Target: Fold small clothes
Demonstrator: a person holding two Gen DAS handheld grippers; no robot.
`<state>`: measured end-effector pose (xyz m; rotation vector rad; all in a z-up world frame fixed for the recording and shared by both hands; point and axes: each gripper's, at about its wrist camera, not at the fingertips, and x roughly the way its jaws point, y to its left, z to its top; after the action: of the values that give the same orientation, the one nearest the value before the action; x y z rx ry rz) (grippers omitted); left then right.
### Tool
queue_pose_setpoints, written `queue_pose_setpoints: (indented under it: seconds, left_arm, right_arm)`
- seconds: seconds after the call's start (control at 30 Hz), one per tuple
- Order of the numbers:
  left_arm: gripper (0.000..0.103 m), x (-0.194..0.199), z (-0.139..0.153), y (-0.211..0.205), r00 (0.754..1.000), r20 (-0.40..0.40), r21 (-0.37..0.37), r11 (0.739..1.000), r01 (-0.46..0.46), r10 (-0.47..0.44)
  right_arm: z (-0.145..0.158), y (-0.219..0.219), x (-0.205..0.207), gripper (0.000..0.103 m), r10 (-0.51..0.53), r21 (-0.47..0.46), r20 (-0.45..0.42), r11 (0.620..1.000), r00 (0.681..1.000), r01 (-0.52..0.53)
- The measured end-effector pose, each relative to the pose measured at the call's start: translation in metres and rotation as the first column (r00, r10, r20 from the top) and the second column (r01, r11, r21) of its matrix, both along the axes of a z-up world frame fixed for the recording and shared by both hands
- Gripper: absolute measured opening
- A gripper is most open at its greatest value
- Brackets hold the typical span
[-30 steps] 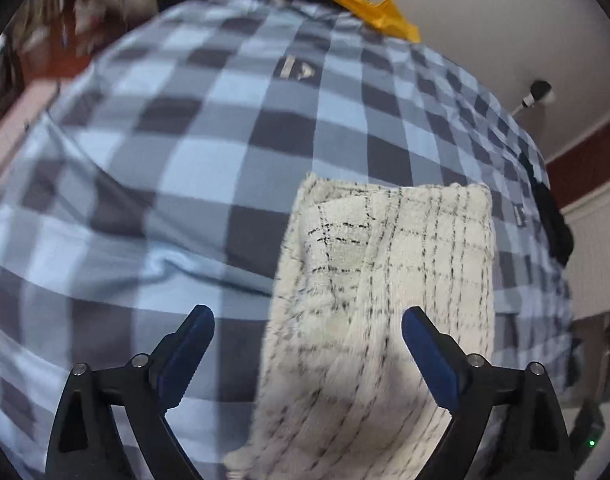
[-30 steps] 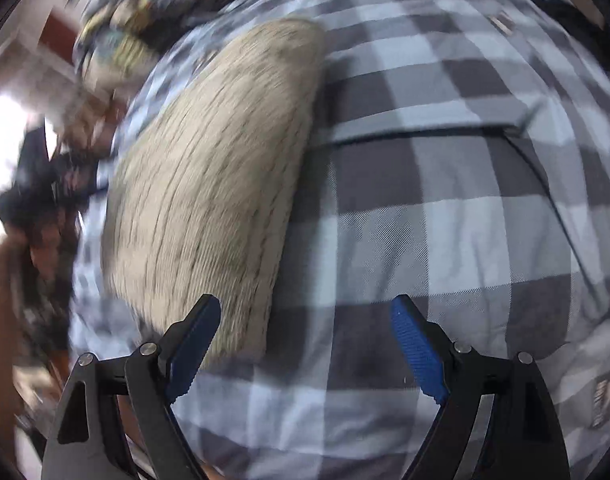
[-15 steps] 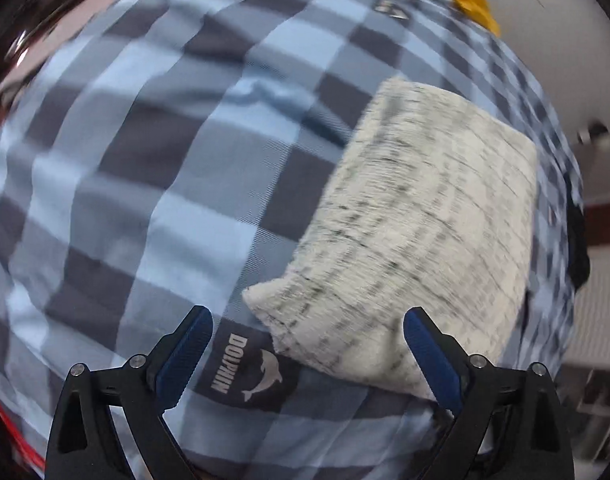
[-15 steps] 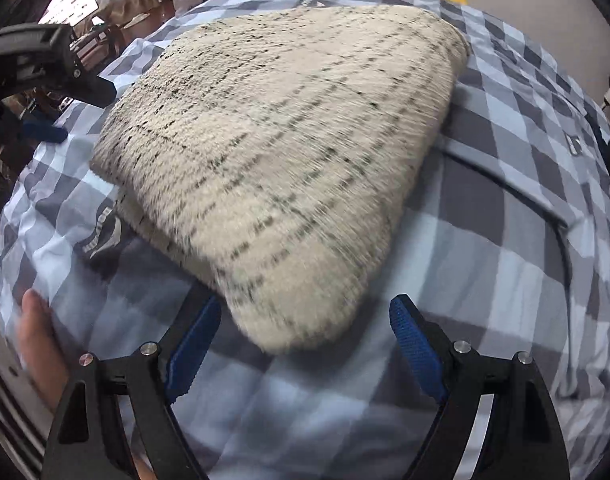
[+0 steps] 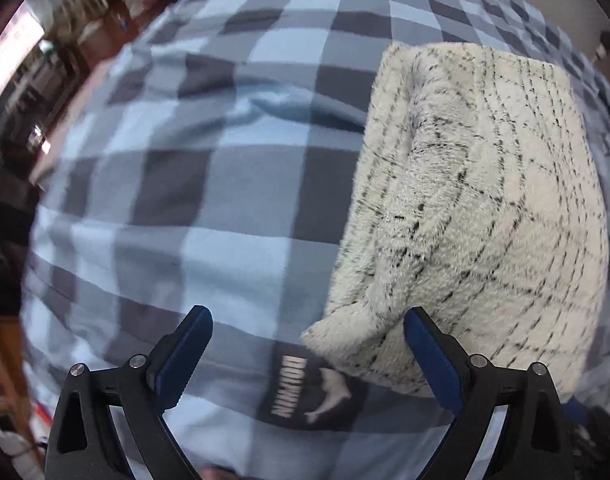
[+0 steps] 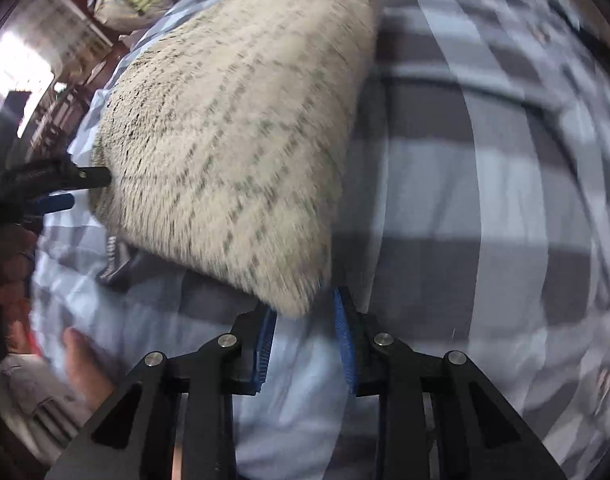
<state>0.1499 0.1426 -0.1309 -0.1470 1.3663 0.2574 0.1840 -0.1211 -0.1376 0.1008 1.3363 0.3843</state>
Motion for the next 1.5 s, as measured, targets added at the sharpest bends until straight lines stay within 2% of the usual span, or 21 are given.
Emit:
queue_pose_setpoints:
  seconds: [0.03,0.13,0.17,0.2,0.27,0.33,0.43,0.53,0.67,0.77,0.83,0.93,1.0,1.07,1.13,1.2,1.27,1.3,1.37,1.47,1.5]
  left_arm:
    - [0.097,-0.001,0.008,0.0,1.0,0.026,0.019,1.0,0.004,-0.004]
    - [0.098,-0.005,0.032,-0.003,0.992,0.122,0.052,0.999,0.012,-0.018]
    - [0.098,-0.004,0.039,-0.005,0.988,0.155,0.044,0.999,0.022,-0.028]
    - [0.098,-0.002,0.045,-0.01,0.979,0.196,0.018,0.999,0.045,-0.048]
    - [0.098,0.003,0.051,-0.021,0.964,0.252,-0.043,0.994,0.102,-0.088]
    - [0.098,0.011,0.05,-0.037,0.948,0.288,-0.105,0.979,0.173,-0.137]
    - [0.097,0.028,0.028,-0.061,0.938,0.272,-0.157,0.952,0.262,-0.214]
    - [0.099,0.045,-0.007,-0.066,0.965,0.18,-0.173,0.959,0.223,-0.192]
    - [0.099,0.05,-0.019,-0.053,0.982,0.131,-0.21,0.964,0.164,-0.138]
    - [0.103,0.048,-0.013,-0.038,0.989,0.116,-0.151,0.983,0.109,-0.092]
    - [0.103,0.043,-0.009,-0.026,0.993,0.11,-0.141,0.988,0.06,-0.045]
    - [0.103,0.037,0.004,-0.014,0.993,0.117,-0.081,0.997,-0.016,0.026]
    - [0.103,0.034,0.024,-0.011,0.981,0.19,-0.014,0.999,-0.04,0.042]
    - [0.103,0.036,0.04,-0.012,0.963,0.269,-0.006,1.0,-0.024,0.024]
    - [0.103,0.045,0.045,-0.016,0.949,0.314,-0.062,0.998,0.033,-0.012]
    - [0.103,0.061,0.032,-0.013,0.961,0.27,-0.187,0.976,0.107,-0.054]
    - [0.103,0.071,0.017,-0.008,0.977,0.206,-0.287,0.951,0.117,-0.058]
    - [0.103,0.076,0.009,-0.002,0.983,0.178,-0.307,0.947,0.095,-0.041]
    - [0.103,0.081,0.0,0.012,0.992,0.129,-0.301,0.953,0.042,-0.003]
    - [0.103,0.079,-0.005,0.027,0.993,0.105,-0.3,0.954,-0.026,0.06]
    - [0.103,0.078,-0.006,0.029,0.993,0.102,-0.302,0.953,-0.019,0.053]
  right_arm:
    - [0.002,-0.006,-0.003,0.025,-0.01,0.022,-0.027,1.0,1.0,0.011]
    - [0.02,-0.018,-0.014,0.028,-0.048,0.13,0.002,0.99,0.999,0.047]
    - [0.024,-0.023,-0.012,0.038,-0.066,0.175,0.017,0.983,0.998,0.062]
    - [0.029,-0.027,-0.01,0.06,-0.091,0.22,0.035,0.972,0.995,0.081]
    - [0.035,-0.031,-0.005,0.085,-0.149,0.258,0.079,0.958,0.986,0.124]
    - [0.035,-0.029,0.006,0.086,-0.182,0.255,0.112,0.955,0.977,0.149]
    - [0.024,-0.017,0.029,0.086,-0.159,0.252,0.091,0.959,0.983,0.131]
    - [0.012,-0.006,0.038,0.086,-0.119,0.225,0.058,0.969,0.991,0.104]
    - [-0.012,0.002,0.039,0.085,-0.087,0.125,-0.012,0.988,0.996,0.088]
    - [-0.028,-0.015,0.042,0.086,-0.139,0.23,-0.138,0.958,0.981,0.168]
    - [-0.029,-0.023,0.042,0.086,-0.162,0.249,-0.174,0.947,0.971,0.202]
    - [-0.017,-0.035,0.034,0.086,-0.207,0.248,-0.171,0.937,0.963,0.246]
    - [-0.004,-0.05,0.026,0.086,-0.262,0.256,-0.139,0.922,0.955,0.29]
    - [0.003,-0.064,0.022,0.086,-0.301,0.277,-0.117,0.905,0.946,0.322]
    - [0.003,-0.076,0.023,0.086,-0.327,0.302,-0.13,0.886,0.936,0.352]
    - [-0.003,-0.087,0.024,0.086,-0.339,0.323,-0.155,0.87,0.928,0.372]
    - [-0.011,-0.085,0.026,0.086,-0.343,0.337,-0.183,0.859,0.921,0.387]
    - [-0.011,-0.082,0.028,0.086,-0.338,0.344,-0.189,0.857,0.922,0.385]
    - [-0.012,-0.083,0.038,0.086,-0.317,0.36,-0.19,0.858,0.929,0.366]
    - [-0.011,-0.085,0.049,0.086,-0.306,0.375,-0.174,0.858,0.936,0.351]
    - [-0.01,-0.087,0.051,0.086,-0.305,0.379,-0.17,0.857,0.937,0.348]
